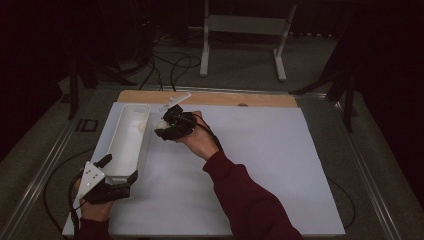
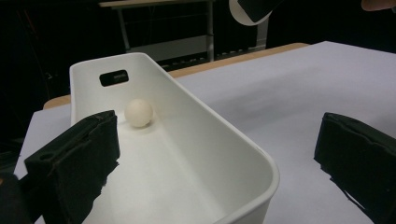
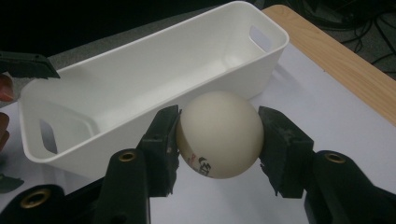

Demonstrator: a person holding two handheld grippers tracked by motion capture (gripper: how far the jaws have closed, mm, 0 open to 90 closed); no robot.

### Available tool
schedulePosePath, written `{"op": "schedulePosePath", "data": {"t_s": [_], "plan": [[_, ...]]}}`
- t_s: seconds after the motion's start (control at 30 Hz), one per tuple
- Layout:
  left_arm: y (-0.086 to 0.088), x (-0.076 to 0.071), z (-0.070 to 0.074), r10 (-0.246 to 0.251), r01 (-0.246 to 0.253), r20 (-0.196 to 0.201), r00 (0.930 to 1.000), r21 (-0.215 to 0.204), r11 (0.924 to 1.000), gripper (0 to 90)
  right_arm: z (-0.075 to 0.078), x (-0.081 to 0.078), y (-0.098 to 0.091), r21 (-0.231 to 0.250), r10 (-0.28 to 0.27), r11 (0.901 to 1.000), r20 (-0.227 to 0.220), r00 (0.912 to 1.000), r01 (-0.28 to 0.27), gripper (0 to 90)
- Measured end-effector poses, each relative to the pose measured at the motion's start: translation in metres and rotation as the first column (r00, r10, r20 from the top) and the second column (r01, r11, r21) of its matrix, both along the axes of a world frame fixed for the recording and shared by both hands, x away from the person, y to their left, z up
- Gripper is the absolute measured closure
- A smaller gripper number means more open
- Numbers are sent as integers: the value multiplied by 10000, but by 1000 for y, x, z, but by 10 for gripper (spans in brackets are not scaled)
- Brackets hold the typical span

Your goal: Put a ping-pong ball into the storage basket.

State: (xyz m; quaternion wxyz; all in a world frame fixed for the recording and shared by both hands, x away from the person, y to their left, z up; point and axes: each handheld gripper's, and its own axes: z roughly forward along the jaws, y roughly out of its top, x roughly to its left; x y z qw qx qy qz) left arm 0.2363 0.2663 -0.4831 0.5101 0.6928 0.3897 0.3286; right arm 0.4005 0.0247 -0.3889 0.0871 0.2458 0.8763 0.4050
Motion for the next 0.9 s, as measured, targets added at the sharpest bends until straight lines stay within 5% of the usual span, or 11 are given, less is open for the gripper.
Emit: {"op": "schedulePosePath", "data": {"t_s": [0.9], "plan": [[0, 0, 0, -3, 3, -7, 10000, -6, 10000, 9, 1, 4, 10, 228, -49, 9997, -18, 10000, 49, 499]]}}
